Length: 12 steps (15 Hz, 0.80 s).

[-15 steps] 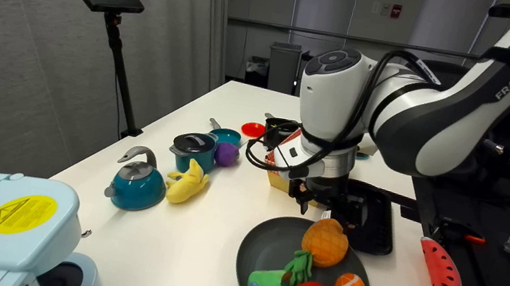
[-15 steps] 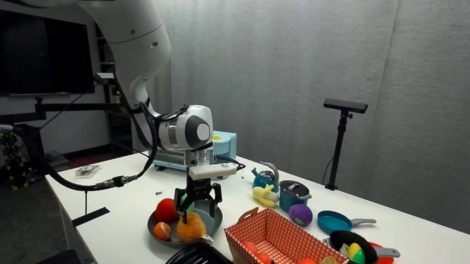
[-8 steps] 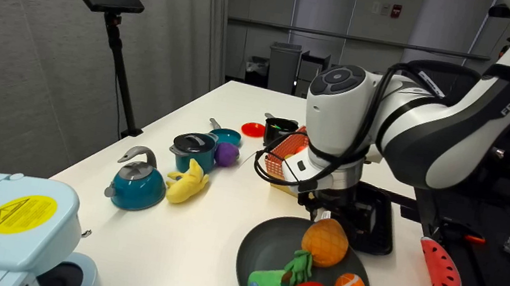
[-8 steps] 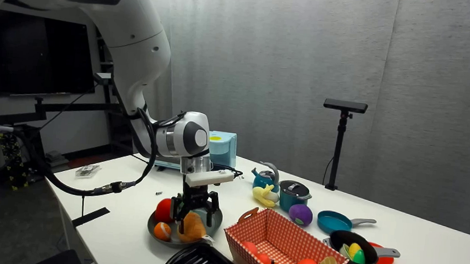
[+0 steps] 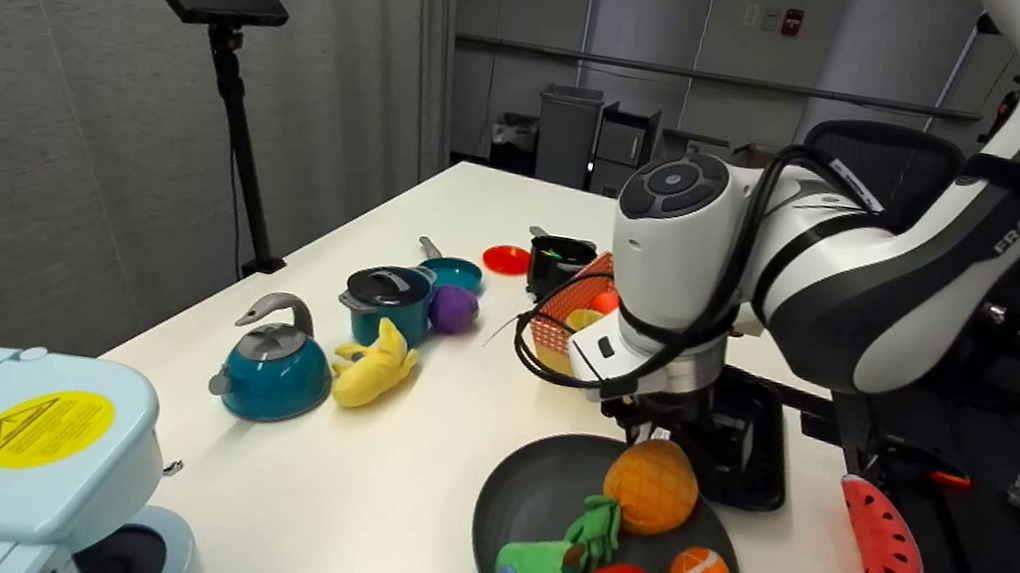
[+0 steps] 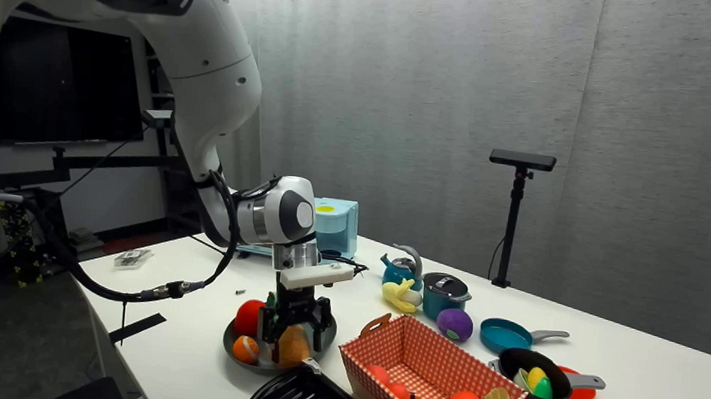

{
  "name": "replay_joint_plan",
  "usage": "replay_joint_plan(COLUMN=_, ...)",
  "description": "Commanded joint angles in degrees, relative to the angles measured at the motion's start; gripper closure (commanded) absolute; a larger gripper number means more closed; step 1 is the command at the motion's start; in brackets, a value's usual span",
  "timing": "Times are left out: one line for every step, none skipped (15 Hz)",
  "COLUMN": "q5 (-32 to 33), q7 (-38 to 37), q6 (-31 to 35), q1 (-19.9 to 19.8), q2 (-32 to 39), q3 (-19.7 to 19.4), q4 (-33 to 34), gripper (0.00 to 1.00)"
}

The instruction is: Put the plushy in the basket on the plate and then put it back in the basket

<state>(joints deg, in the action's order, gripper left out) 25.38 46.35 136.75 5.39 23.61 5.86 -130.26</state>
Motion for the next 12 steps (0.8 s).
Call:
replay_joint_plan(q5=2.0, q7=-1.9, q6=-1.1, q1=0.9, q2=0.4, q3=-0.3, q4=0.7, gripper=0.00)
replay_joint_plan(q5=1.8, q7=-1.8, q6=-1.0, q1=0.9, q2=0.4, q3=-0.1, q4=0.7, gripper=0.00)
replay_joint_plan(q5=1.8, q7=-1.7, q6=-1.0, q1=1.0, q2=0.2, q3=0.1, q4=0.7, gripper=0.00)
replay_joint_plan(q5=1.6, q7=-1.3, q6=-0.9, q1=1.0, q2=-0.3, q3=0.3, q4=0.5, gripper=0.00)
replay_joint_plan(q5=1.5, q7=-1.2, q6=-0.7, q1=1.1, q2=-0.5, q3=0.7, q4=0.4, gripper=0.00)
replay_joint_plan(q5=1.4, q7=-1.1, q6=-0.3, q1=1.2, q2=-0.8, q3=1.0, q4=0.4, gripper=0.00)
replay_joint_plan(q5=0.8, q7=-0.9, q6=-0.5, q1=1.3, q2=-1.1, q3=1.6, q4=0.4, gripper=0.00)
replay_joint_plan(q5=0.5, q7=-0.8, q6=-0.5, q1=1.4, q2=-1.2, q3=2.0, q4=0.6, gripper=0.00)
replay_joint_plan(q5=0.5, q7=-0.8, q6=-0.5, q1=1.6, q2=-1.3, q3=2.3, q4=0.8, gripper=0.00)
replay_joint_plan(q5=0.6, q7=-0.8, q6=-0.5, q1=1.7, q2=-1.3, q3=2.6, q4=0.9, gripper=0.00)
replay_joint_plan(q5=0.7, q7=-0.8, q6=-0.5, q1=1.9, q2=-1.4, q3=2.7, q4=1.1, gripper=0.00)
replay_joint_plan(q5=0.7, q7=-0.8, q6=-0.6, q1=2.0, q2=-1.4, q3=2.9, q4=1.2, gripper=0.00)
